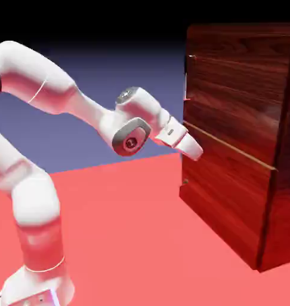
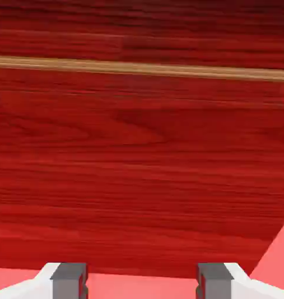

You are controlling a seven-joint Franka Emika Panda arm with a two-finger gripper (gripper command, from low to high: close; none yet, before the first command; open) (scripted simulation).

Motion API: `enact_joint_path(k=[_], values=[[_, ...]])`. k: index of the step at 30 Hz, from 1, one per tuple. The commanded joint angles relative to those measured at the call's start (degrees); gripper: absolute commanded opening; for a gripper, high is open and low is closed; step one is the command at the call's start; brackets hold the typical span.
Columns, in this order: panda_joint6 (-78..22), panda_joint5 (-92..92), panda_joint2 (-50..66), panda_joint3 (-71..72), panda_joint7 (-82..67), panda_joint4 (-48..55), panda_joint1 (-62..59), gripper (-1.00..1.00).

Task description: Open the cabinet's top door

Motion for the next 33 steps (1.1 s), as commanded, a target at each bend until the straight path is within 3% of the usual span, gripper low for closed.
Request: enact_joint_path(k=[1,33], values=[[0.25,2.45,-0.55,1.67,2.50,1.05,-1.35,0.00],[8.32,80.90,-18.27,55.15,82.25,34.51,-44.61,0.00]])
